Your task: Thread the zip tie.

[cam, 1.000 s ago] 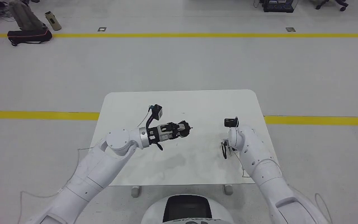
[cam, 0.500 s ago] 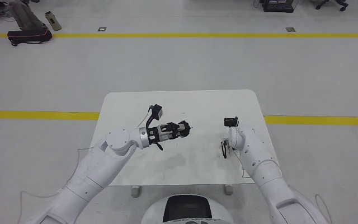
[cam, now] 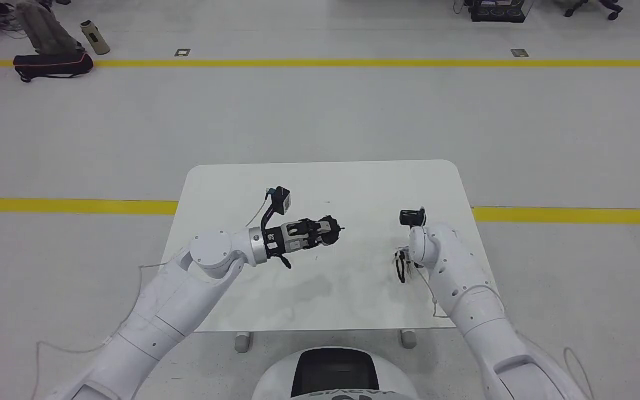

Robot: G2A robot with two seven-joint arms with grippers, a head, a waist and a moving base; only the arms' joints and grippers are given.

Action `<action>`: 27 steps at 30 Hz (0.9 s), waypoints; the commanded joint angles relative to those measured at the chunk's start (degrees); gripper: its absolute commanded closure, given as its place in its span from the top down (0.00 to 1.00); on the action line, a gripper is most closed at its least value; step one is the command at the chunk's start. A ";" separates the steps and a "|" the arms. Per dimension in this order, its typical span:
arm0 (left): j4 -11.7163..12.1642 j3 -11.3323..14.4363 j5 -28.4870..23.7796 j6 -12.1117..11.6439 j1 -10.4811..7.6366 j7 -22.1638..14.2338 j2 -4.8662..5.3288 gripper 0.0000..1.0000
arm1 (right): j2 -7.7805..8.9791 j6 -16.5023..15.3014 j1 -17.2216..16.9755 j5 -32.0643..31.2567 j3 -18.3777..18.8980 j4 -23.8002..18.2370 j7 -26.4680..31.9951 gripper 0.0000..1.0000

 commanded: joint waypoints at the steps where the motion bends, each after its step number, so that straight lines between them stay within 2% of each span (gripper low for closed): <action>1: 0.00 0.00 0.00 0.00 0.00 0.00 0.00 0.00 | -0.05 -0.08 0.10 0.17 -0.12 0.27 -0.13 0.15; 11: 0.00 0.00 0.00 0.00 0.00 0.00 0.00 0.00 | -0.16 -0.83 0.15 1.13 -0.30 -0.06 -0.95 0.16; 18: 0.00 0.00 0.00 0.00 0.00 0.00 0.00 0.00 | -0.48 -0.55 0.72 1.35 -1.25 2.00 -1.29 0.15; 21: 0.00 0.00 0.00 0.00 0.00 0.00 0.00 0.00 | -0.65 -0.43 1.21 1.62 -1.61 3.02 -1.61 0.11; 24: 0.00 0.00 0.00 0.00 0.00 0.00 0.00 0.00 | -0.76 -0.27 1.60 1.66 -1.88 3.70 -1.71 0.00; 27: 0.00 0.00 0.00 0.00 0.00 0.00 0.00 0.00 | -0.77 -0.15 1.88 1.55 -1.89 4.12 -1.88 0.00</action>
